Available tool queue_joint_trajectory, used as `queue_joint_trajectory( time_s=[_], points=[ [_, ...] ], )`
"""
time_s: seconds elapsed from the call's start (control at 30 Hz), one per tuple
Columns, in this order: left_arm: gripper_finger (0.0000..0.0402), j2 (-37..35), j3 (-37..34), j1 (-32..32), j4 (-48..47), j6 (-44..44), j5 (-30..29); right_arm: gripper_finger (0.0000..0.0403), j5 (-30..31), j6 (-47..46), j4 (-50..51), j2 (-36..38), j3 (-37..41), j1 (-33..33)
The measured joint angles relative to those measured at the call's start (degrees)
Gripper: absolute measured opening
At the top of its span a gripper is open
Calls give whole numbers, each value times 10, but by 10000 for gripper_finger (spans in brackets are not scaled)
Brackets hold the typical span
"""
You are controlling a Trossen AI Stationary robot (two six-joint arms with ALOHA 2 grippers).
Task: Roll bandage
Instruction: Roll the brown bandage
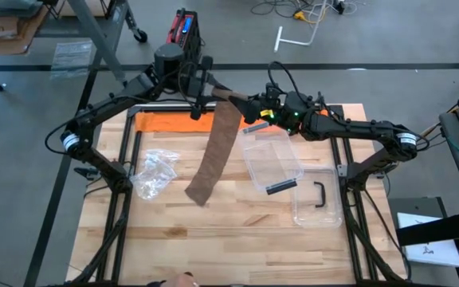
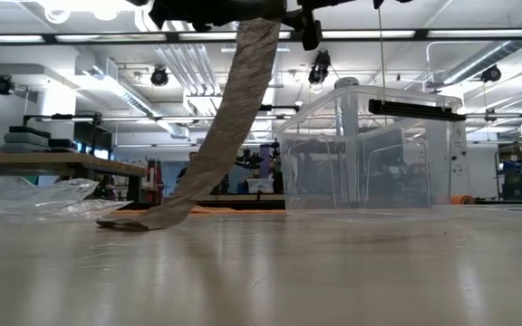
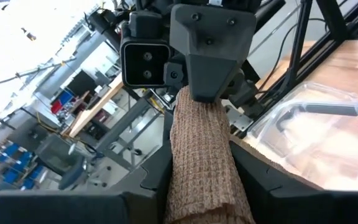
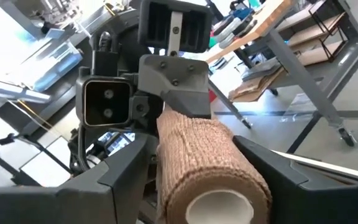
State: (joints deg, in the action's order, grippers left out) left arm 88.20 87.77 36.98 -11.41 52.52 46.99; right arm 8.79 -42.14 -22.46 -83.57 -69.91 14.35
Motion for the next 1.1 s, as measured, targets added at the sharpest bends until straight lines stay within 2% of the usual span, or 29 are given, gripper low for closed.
queue_joint_trajectory(
  time_s=[0.43,0.6,0.83,1.1],
  points=[
    [123,0,0,-3,11,10,0,159,-1,13,-1,0,0,0],
    [130,-1,0,-3,8,-47,1,135,-1,38,-1,0,0,0],
    [189,-14,-2,16,-19,-123,6,129,-9,104,7,1,-2,-1],
    [271,-17,-2,52,-16,-285,112,128,-11,208,13,4,-2,-2]
  ],
)
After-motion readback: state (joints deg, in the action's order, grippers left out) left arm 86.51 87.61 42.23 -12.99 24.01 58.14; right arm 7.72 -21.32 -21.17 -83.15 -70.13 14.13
